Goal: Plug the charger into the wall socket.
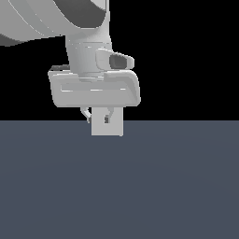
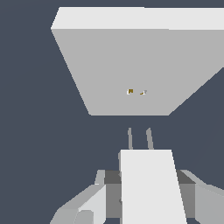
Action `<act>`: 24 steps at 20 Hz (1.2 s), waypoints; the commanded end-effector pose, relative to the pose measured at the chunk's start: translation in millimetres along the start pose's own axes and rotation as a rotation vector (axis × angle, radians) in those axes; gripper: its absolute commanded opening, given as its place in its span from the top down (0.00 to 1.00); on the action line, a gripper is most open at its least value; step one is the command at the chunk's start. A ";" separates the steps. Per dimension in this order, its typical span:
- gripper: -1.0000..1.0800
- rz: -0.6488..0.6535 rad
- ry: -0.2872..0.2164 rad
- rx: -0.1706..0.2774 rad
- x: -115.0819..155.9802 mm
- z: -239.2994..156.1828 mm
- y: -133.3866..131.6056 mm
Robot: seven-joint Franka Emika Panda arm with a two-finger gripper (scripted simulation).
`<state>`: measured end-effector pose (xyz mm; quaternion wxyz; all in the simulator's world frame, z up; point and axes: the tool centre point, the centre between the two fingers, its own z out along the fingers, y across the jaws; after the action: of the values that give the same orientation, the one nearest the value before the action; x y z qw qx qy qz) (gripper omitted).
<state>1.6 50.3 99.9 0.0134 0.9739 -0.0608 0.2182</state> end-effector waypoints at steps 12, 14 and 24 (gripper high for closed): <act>1.00 0.005 -0.001 -0.003 6.6 2.8 1.0; 1.00 0.005 -0.001 -0.003 11.5 5.0 1.2; 1.00 0.005 -0.001 -0.004 41.6 19.3 1.2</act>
<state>42.8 43.7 100.1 0.0147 0.9739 -0.0637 0.2174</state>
